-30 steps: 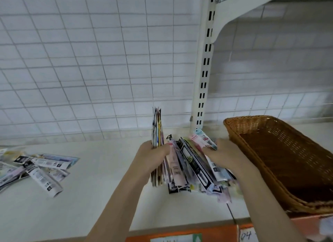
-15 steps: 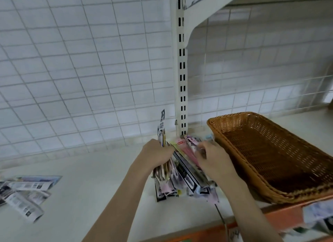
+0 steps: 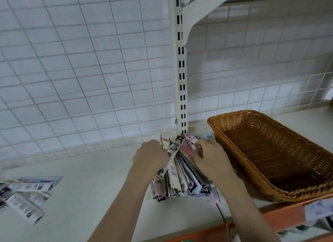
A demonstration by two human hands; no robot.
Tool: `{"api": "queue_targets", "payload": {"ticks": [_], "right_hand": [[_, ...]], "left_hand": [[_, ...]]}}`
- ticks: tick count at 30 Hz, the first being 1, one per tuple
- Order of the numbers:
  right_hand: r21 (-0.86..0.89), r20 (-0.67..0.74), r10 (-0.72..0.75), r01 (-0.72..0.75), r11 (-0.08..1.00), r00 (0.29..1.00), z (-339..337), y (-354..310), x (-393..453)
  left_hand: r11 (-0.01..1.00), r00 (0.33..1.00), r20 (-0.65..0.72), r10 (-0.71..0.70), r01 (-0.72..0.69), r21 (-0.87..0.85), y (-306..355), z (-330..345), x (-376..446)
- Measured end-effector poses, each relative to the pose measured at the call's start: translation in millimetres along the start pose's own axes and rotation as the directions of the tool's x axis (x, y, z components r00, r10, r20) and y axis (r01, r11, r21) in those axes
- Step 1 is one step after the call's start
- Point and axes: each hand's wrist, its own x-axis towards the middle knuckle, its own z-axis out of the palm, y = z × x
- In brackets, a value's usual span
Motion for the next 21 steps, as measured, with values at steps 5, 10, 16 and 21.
{"api": "queue_targets", "payload": {"ticks": [5, 10, 16, 21], "right_hand": [[-0.051, -0.084, -0.065, 0.061, 0.997, 0.994, 5.1, -11.0, -0.6], [-0.028, -0.087, -0.179, 0.177, 0.984, 0.980, 10.1, -37.4, -3.7], [0.028, -0.012, -0.272, 0.272, 0.962, 0.962, 34.5, -91.4, -9.1], [0.115, 0.118, -0.357, 0.344, 0.932, 0.927, 76.3, -147.5, -29.1]], "left_hand": [[0.999, 1.000, -0.006, -0.022, 0.022, 0.023, -12.8, 1.3, -3.7], [0.993, 0.999, -0.026, -0.038, 0.035, -0.109, -47.5, -1.4, -11.5], [0.987, 0.992, -0.094, -0.079, 0.065, -0.148, -127.4, -18.4, -36.8], [0.973, 0.924, -0.342, -0.170, 0.102, -0.207, -200.1, -35.2, -65.7]]}}
